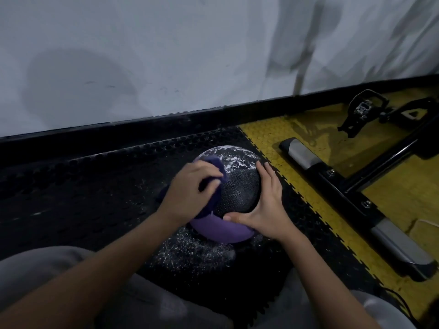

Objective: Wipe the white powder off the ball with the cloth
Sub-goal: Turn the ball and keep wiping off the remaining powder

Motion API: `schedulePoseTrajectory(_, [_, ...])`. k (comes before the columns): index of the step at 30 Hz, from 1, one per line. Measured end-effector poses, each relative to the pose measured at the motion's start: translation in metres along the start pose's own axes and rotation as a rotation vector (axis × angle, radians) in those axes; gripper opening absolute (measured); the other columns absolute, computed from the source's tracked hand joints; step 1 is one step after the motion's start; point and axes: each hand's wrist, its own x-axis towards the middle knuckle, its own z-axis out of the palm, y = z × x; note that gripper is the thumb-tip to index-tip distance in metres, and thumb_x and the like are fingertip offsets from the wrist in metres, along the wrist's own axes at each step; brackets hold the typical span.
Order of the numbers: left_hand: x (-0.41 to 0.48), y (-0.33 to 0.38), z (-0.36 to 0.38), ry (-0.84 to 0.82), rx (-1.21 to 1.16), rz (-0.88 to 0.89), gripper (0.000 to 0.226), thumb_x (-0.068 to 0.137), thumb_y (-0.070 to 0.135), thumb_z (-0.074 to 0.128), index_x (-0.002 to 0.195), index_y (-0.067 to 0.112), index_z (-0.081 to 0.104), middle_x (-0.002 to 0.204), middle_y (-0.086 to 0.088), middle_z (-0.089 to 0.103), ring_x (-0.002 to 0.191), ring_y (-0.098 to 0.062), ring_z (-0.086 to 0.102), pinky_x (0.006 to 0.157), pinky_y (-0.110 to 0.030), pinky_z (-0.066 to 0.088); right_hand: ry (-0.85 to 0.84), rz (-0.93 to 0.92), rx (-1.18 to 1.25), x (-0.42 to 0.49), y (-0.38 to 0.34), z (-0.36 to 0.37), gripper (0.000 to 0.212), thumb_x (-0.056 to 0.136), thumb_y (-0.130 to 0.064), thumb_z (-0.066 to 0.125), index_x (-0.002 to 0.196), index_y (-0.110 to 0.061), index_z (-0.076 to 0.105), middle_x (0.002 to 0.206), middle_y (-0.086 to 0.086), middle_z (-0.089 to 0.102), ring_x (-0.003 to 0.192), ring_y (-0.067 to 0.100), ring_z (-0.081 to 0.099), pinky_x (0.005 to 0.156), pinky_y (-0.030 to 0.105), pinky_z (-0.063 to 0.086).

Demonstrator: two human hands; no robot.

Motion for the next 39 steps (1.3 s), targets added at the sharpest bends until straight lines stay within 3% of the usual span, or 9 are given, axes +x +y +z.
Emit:
schedulePoseTrajectory(3, [-0.004, 0.0, -0.001, -0.137, 0.09, 0.216, 0.027, 0.084, 0.029, 0.053, 0.095, 0.014, 0.072, 0.099, 0.002, 0.067, 0.098, -0.008, 0.052, 0.09, -0.024, 0.038, -0.016, -0.006, 0.003, -0.002, 0.006, -0.003, 0.134, 0.04, -0.072, 0.072, 0.147, -0.031, 0.004, 0.154, -0.009, -0.005, 0.141, 0.009, -0.01, 0.116, 0.05, 0.006])
schedulePoseTrajectory(9, [0.023, -0.019, -0.009, 0.06, -0.037, -0.216, 0.014, 0.084, 0.014, 0.065, 0.096, 0.014, 0.072, 0.097, 0.003, 0.064, 0.097, -0.012, 0.058, 0.082, -0.008, 0.033, -0.011, -0.024, -0.002, -0.003, 0.007, 0.0, 0.137, 0.039, -0.073, 0.078, 0.147, -0.03, 0.004, 0.153, -0.011, -0.004, 0.14, 0.008, -0.009, 0.115, 0.044, 0.004])
schedulePoseTrajectory(15, [-0.001, 0.007, 0.001, -0.144, 0.068, 0.212, 0.029, 0.084, 0.03, 0.052, 0.094, 0.013, 0.073, 0.097, 0.002, 0.067, 0.096, -0.007, 0.051, 0.09, -0.021, 0.036, 0.0, -0.048, -0.008, -0.002, 0.011, -0.003, 0.132, 0.042, -0.073, 0.077, 0.145, -0.031, 0.006, 0.15, -0.012, 0.001, 0.139, 0.003, -0.007, 0.114, 0.038, 0.005])
schedulePoseTrajectory(22, [0.022, -0.019, -0.01, 0.074, -0.032, -0.234, 0.013, 0.083, 0.012, 0.066, 0.093, 0.013, 0.073, 0.093, 0.006, 0.062, 0.095, -0.015, 0.061, 0.085, -0.006, 0.035, 0.018, -0.036, -0.016, 0.003, 0.009, 0.001, 0.132, 0.039, -0.075, 0.069, 0.147, -0.029, 0.007, 0.152, -0.012, 0.0, 0.139, 0.005, -0.004, 0.113, 0.041, 0.006])
schedulePoseTrajectory(25, [0.006, 0.0, -0.004, -0.001, -0.016, -0.017, 0.018, 0.082, 0.023, 0.061, 0.09, 0.013, 0.073, 0.094, 0.004, 0.066, 0.095, -0.013, 0.058, 0.091, -0.02, 0.038, 0.015, -0.047, -0.03, 0.003, 0.01, 0.0, 0.133, 0.04, -0.076, 0.068, 0.147, -0.027, 0.007, 0.152, -0.012, 0.0, 0.138, 0.003, -0.004, 0.113, 0.038, 0.006])
schedulePoseTrajectory(28, [0.0, 0.006, -0.001, -0.126, 0.054, 0.187, 0.025, 0.083, 0.027, 0.055, 0.091, 0.012, 0.073, 0.096, 0.002, 0.068, 0.095, -0.008, 0.053, 0.09, -0.018, 0.037, 0.001, -0.055, -0.028, -0.001, 0.01, -0.002, 0.133, 0.04, -0.076, 0.068, 0.147, -0.025, 0.008, 0.151, -0.013, 0.001, 0.138, 0.003, -0.005, 0.112, 0.036, 0.005])
schedulePoseTrajectory(34, [0.022, -0.022, -0.012, 0.079, -0.022, -0.228, 0.013, 0.082, 0.011, 0.068, 0.092, 0.014, 0.073, 0.093, 0.006, 0.063, 0.095, -0.014, 0.061, 0.085, -0.007, 0.036, 0.027, -0.045, -0.019, -0.003, 0.006, 0.004, 0.133, 0.039, -0.076, 0.069, 0.147, -0.028, 0.009, 0.153, -0.008, 0.001, 0.141, 0.012, -0.004, 0.115, 0.049, 0.009])
schedulePoseTrajectory(36, [0.014, -0.014, -0.01, 0.058, -0.028, -0.145, 0.011, 0.081, 0.014, 0.067, 0.09, 0.014, 0.073, 0.092, 0.007, 0.064, 0.094, -0.01, 0.059, 0.09, -0.015, 0.039, 0.031, -0.048, -0.033, -0.002, 0.005, 0.005, 0.132, 0.039, -0.077, 0.068, 0.147, -0.029, 0.008, 0.153, -0.009, 0.001, 0.141, 0.012, -0.004, 0.115, 0.052, 0.011])
schedulePoseTrajectory(39, [-0.001, 0.003, -0.005, -0.073, -0.003, 0.087, 0.02, 0.081, 0.026, 0.06, 0.09, 0.014, 0.073, 0.095, 0.007, 0.065, 0.095, -0.003, 0.053, 0.092, -0.015, 0.035, 0.025, -0.07, -0.044, -0.003, 0.007, 0.005, 0.131, 0.04, -0.076, 0.069, 0.147, -0.029, 0.009, 0.153, -0.008, 0.002, 0.14, 0.008, -0.004, 0.115, 0.05, 0.01])
